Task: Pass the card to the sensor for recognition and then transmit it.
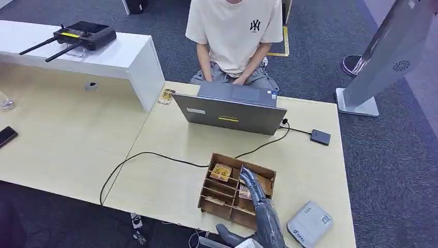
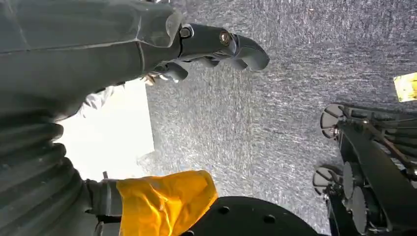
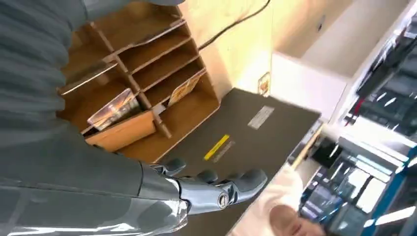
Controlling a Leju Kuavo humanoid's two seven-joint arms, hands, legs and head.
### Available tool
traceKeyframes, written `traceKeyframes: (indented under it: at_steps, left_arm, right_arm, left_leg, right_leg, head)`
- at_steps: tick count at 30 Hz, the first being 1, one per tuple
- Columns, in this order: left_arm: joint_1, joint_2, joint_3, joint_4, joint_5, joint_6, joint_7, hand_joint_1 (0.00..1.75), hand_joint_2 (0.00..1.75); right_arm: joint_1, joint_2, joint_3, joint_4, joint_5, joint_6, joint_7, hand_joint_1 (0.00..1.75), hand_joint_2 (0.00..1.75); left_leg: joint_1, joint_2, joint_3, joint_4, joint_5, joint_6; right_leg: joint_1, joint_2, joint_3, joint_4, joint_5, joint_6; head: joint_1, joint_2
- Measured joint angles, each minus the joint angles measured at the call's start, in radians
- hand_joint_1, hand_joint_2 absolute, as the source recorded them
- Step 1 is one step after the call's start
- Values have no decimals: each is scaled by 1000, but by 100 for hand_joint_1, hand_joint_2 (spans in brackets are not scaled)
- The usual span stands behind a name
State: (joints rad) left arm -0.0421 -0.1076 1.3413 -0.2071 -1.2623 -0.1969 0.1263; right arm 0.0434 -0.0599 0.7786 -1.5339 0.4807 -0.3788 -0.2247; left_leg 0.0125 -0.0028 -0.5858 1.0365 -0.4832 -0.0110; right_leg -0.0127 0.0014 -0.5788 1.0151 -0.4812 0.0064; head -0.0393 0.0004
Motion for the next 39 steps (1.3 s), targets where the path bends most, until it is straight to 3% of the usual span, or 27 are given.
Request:
traceKeyframes:
  at_steps: [10,19,20,21,22,23,24,25,30,34,38,39]
  left_arm:
    - [0,18,38,0,20,-21,0,0,175]
    - [0,5,39,0,5,8,-1,0,175]
    - [0,5,38,0,3,9,-1,0,175]
    - [0,2,38,0,2,9,0,0,175]
    - [0,0,39,0,2,10,0,0,175]
    - [0,-1,38,0,1,12,0,0,175]
    - [-1,-1,38,0,0,12,0,0,175]
    - [-1,-3,38,0,-1,12,0,0,175]
    - [-3,-9,38,0,-10,18,5,0,175]
    - [-6,-10,37,0,-19,21,9,0,175]
    - [-9,-10,36,0,-23,21,13,0,175]
    - [-9,-10,36,0,-24,21,15,0,175]
  right_arm:
    - [-96,42,58,59,18,-2,-10,0,175]
    - [-42,-3,45,16,45,-32,-10,2,175]
    - [-37,-10,45,13,52,-35,-10,23,175]
    - [-34,-15,45,12,63,-40,-8,23,175]
    - [-31,-20,45,11,75,-44,-5,106,175]
    - [-28,-26,45,10,95,-49,0,161,175]
    - [-26,-30,45,10,113,-57,7,161,175]
    - [-25,-34,46,10,138,-70,14,175,175]
    - [-30,-56,51,15,316,-173,71,175,175]
    - [-29,-78,54,25,471,-246,161,175,175]
    - [-26,-95,62,34,526,-263,209,120,175]
    - [-26,-99,65,35,536,-263,221,120,175]
  left_leg:
    - [0,0,0,0,1,-1]
    - [-1,0,0,0,0,0]
    - [-1,0,0,0,0,0]
    - [-1,0,0,0,0,0]
    - [-1,0,0,0,0,0]
    - [0,0,0,0,0,0]
    - [0,0,0,0,0,0]
    - [0,0,0,0,0,0]
    - [0,1,1,0,0,0]
    - [0,1,1,0,0,0]
    - [0,1,1,0,0,0]
    - [0,1,1,0,0,0]
  right_leg:
    - [0,0,0,0,0,0]
    - [0,0,0,-1,0,0]
    - [0,0,0,-1,0,0]
    - [0,0,0,-1,0,0]
    - [0,0,0,-1,0,0]
    - [0,0,0,-1,0,0]
    - [0,0,0,-1,0,0]
    - [0,0,0,-1,0,0]
    - [0,0,0,-1,0,0]
    - [0,0,0,-1,0,0]
    - [0,1,0,-1,0,0]
    - [0,0,0,-1,0,0]
  head:
    - [0,0]
    - [0,0]
    - [0,0]
    - [0,0]
    - [0,0]
    - [0,0]
    - [0,0]
    - [0,0]
    - [0,0]
    - [0,0]
    - [0,0]
    - [0,0]
